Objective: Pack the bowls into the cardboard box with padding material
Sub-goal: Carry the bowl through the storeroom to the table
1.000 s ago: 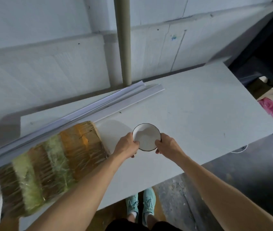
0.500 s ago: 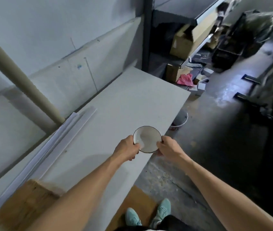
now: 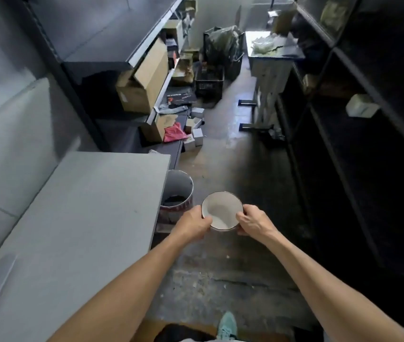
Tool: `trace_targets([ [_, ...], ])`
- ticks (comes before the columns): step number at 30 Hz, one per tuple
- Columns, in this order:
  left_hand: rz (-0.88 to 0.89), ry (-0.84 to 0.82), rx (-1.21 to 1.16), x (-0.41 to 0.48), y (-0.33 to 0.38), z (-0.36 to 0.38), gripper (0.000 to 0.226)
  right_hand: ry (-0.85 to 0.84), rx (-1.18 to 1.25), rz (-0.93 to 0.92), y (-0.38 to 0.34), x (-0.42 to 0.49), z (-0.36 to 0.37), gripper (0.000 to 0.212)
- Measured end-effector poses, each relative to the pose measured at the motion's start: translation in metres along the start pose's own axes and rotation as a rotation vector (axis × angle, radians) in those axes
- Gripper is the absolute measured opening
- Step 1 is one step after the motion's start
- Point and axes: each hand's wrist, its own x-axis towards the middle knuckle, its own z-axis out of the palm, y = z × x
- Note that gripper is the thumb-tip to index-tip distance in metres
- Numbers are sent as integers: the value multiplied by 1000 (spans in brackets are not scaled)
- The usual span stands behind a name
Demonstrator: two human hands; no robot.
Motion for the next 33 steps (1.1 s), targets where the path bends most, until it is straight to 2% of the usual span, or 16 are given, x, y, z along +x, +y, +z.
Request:
trace_targets([
  [5, 76, -80, 55, 33, 44, 23, 32, 81, 52, 86, 9, -6, -48, 24],
  [9, 116, -125, 46, 58, 63, 26, 17, 126, 73, 119, 13, 8, -64, 23],
  [12, 120, -143, 37, 78, 72, 22, 17, 125, 92, 148, 9, 22, -68, 22],
  [25, 74, -168, 35, 226, 70, -55, 22, 89, 80, 149, -66, 163, -61, 21],
  [33, 70, -174, 59, 294, 93, -72, 19, 76, 61, 152, -85, 229, -85, 21],
])
